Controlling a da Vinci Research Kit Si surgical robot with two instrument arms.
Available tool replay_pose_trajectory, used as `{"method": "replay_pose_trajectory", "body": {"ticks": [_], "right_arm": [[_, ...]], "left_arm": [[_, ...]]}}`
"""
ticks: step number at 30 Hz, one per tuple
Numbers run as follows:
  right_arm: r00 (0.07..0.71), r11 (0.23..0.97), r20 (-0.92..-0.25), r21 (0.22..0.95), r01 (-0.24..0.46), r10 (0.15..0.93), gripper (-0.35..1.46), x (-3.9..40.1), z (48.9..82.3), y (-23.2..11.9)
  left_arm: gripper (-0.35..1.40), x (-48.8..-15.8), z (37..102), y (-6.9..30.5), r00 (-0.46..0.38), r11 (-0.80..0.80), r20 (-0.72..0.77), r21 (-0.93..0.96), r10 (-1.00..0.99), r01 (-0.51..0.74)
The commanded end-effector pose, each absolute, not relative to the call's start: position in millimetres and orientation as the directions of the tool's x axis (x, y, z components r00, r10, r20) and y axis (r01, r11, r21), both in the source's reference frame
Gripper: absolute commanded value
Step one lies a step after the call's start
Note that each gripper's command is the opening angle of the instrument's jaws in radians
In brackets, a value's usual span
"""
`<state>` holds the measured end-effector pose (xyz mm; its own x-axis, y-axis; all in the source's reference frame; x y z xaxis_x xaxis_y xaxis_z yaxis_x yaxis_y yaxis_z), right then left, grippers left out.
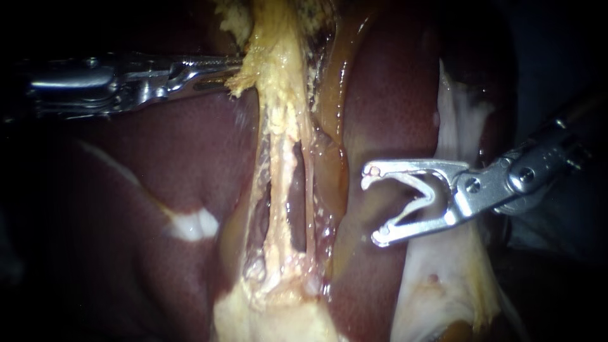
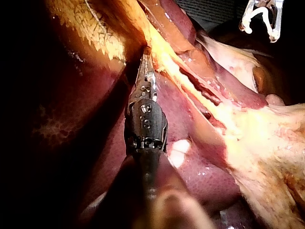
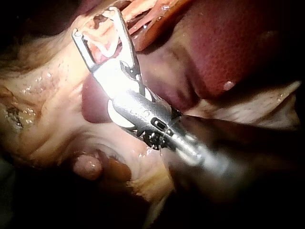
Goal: Grabbing gallbladder
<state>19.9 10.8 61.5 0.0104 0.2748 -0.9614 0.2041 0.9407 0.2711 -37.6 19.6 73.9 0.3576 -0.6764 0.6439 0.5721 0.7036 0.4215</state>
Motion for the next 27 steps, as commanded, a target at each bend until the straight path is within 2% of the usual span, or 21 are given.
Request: {"method": "replay_pose_trajectory", "body": {"ticks": [1,4,6,8,11,20,27], "right_arm": [[0.010,0.941,-0.961,0.271,0.204,0.275,0.46,19.9,61.5,10.8],[0.010,0.941,-0.961,0.271,0.204,0.275,0.46,19.9,61.5,10.8],[0.010,0.941,-0.961,0.271,0.205,0.275,0.46,19.8,61.5,10.7],[0.010,0.941,-0.961,0.271,0.205,0.275,0.46,19.8,61.5,10.7],[0.010,0.941,-0.961,0.271,0.205,0.275,0.46,19.7,61.5,10.7],[0.010,0.940,-0.961,0.271,0.205,0.275,0.46,19.7,61.5,10.7],[0.010,0.940,-0.961,0.271,0.205,0.275,0.46,19.7,61.5,10.7]], "left_arm": [[-0.23,-37.6,73.9,19.6,0.357,0.704,0.644,0.422,-0.677,0.572],[-0.08,-37.5,73.8,19.6,0.357,0.704,0.644,0.422,-0.677,0.572],[0.17,-37.5,73.7,19.6,0.357,0.704,0.644,0.423,-0.677,0.571],[0.34,-37.3,73.5,19.6,0.350,0.704,0.649,0.426,-0.675,0.569],[0.49,-37.2,73.0,19.5,0.339,0.705,0.658,0.431,-0.673,0.563],[0.54,-34.9,70.3,18.7,0.327,0.708,0.666,0.441,-0.670,0.552],[0.54,-33.2,67.2,19.0,0.272,0.681,0.669,0.478,-0.692,0.555]]}}
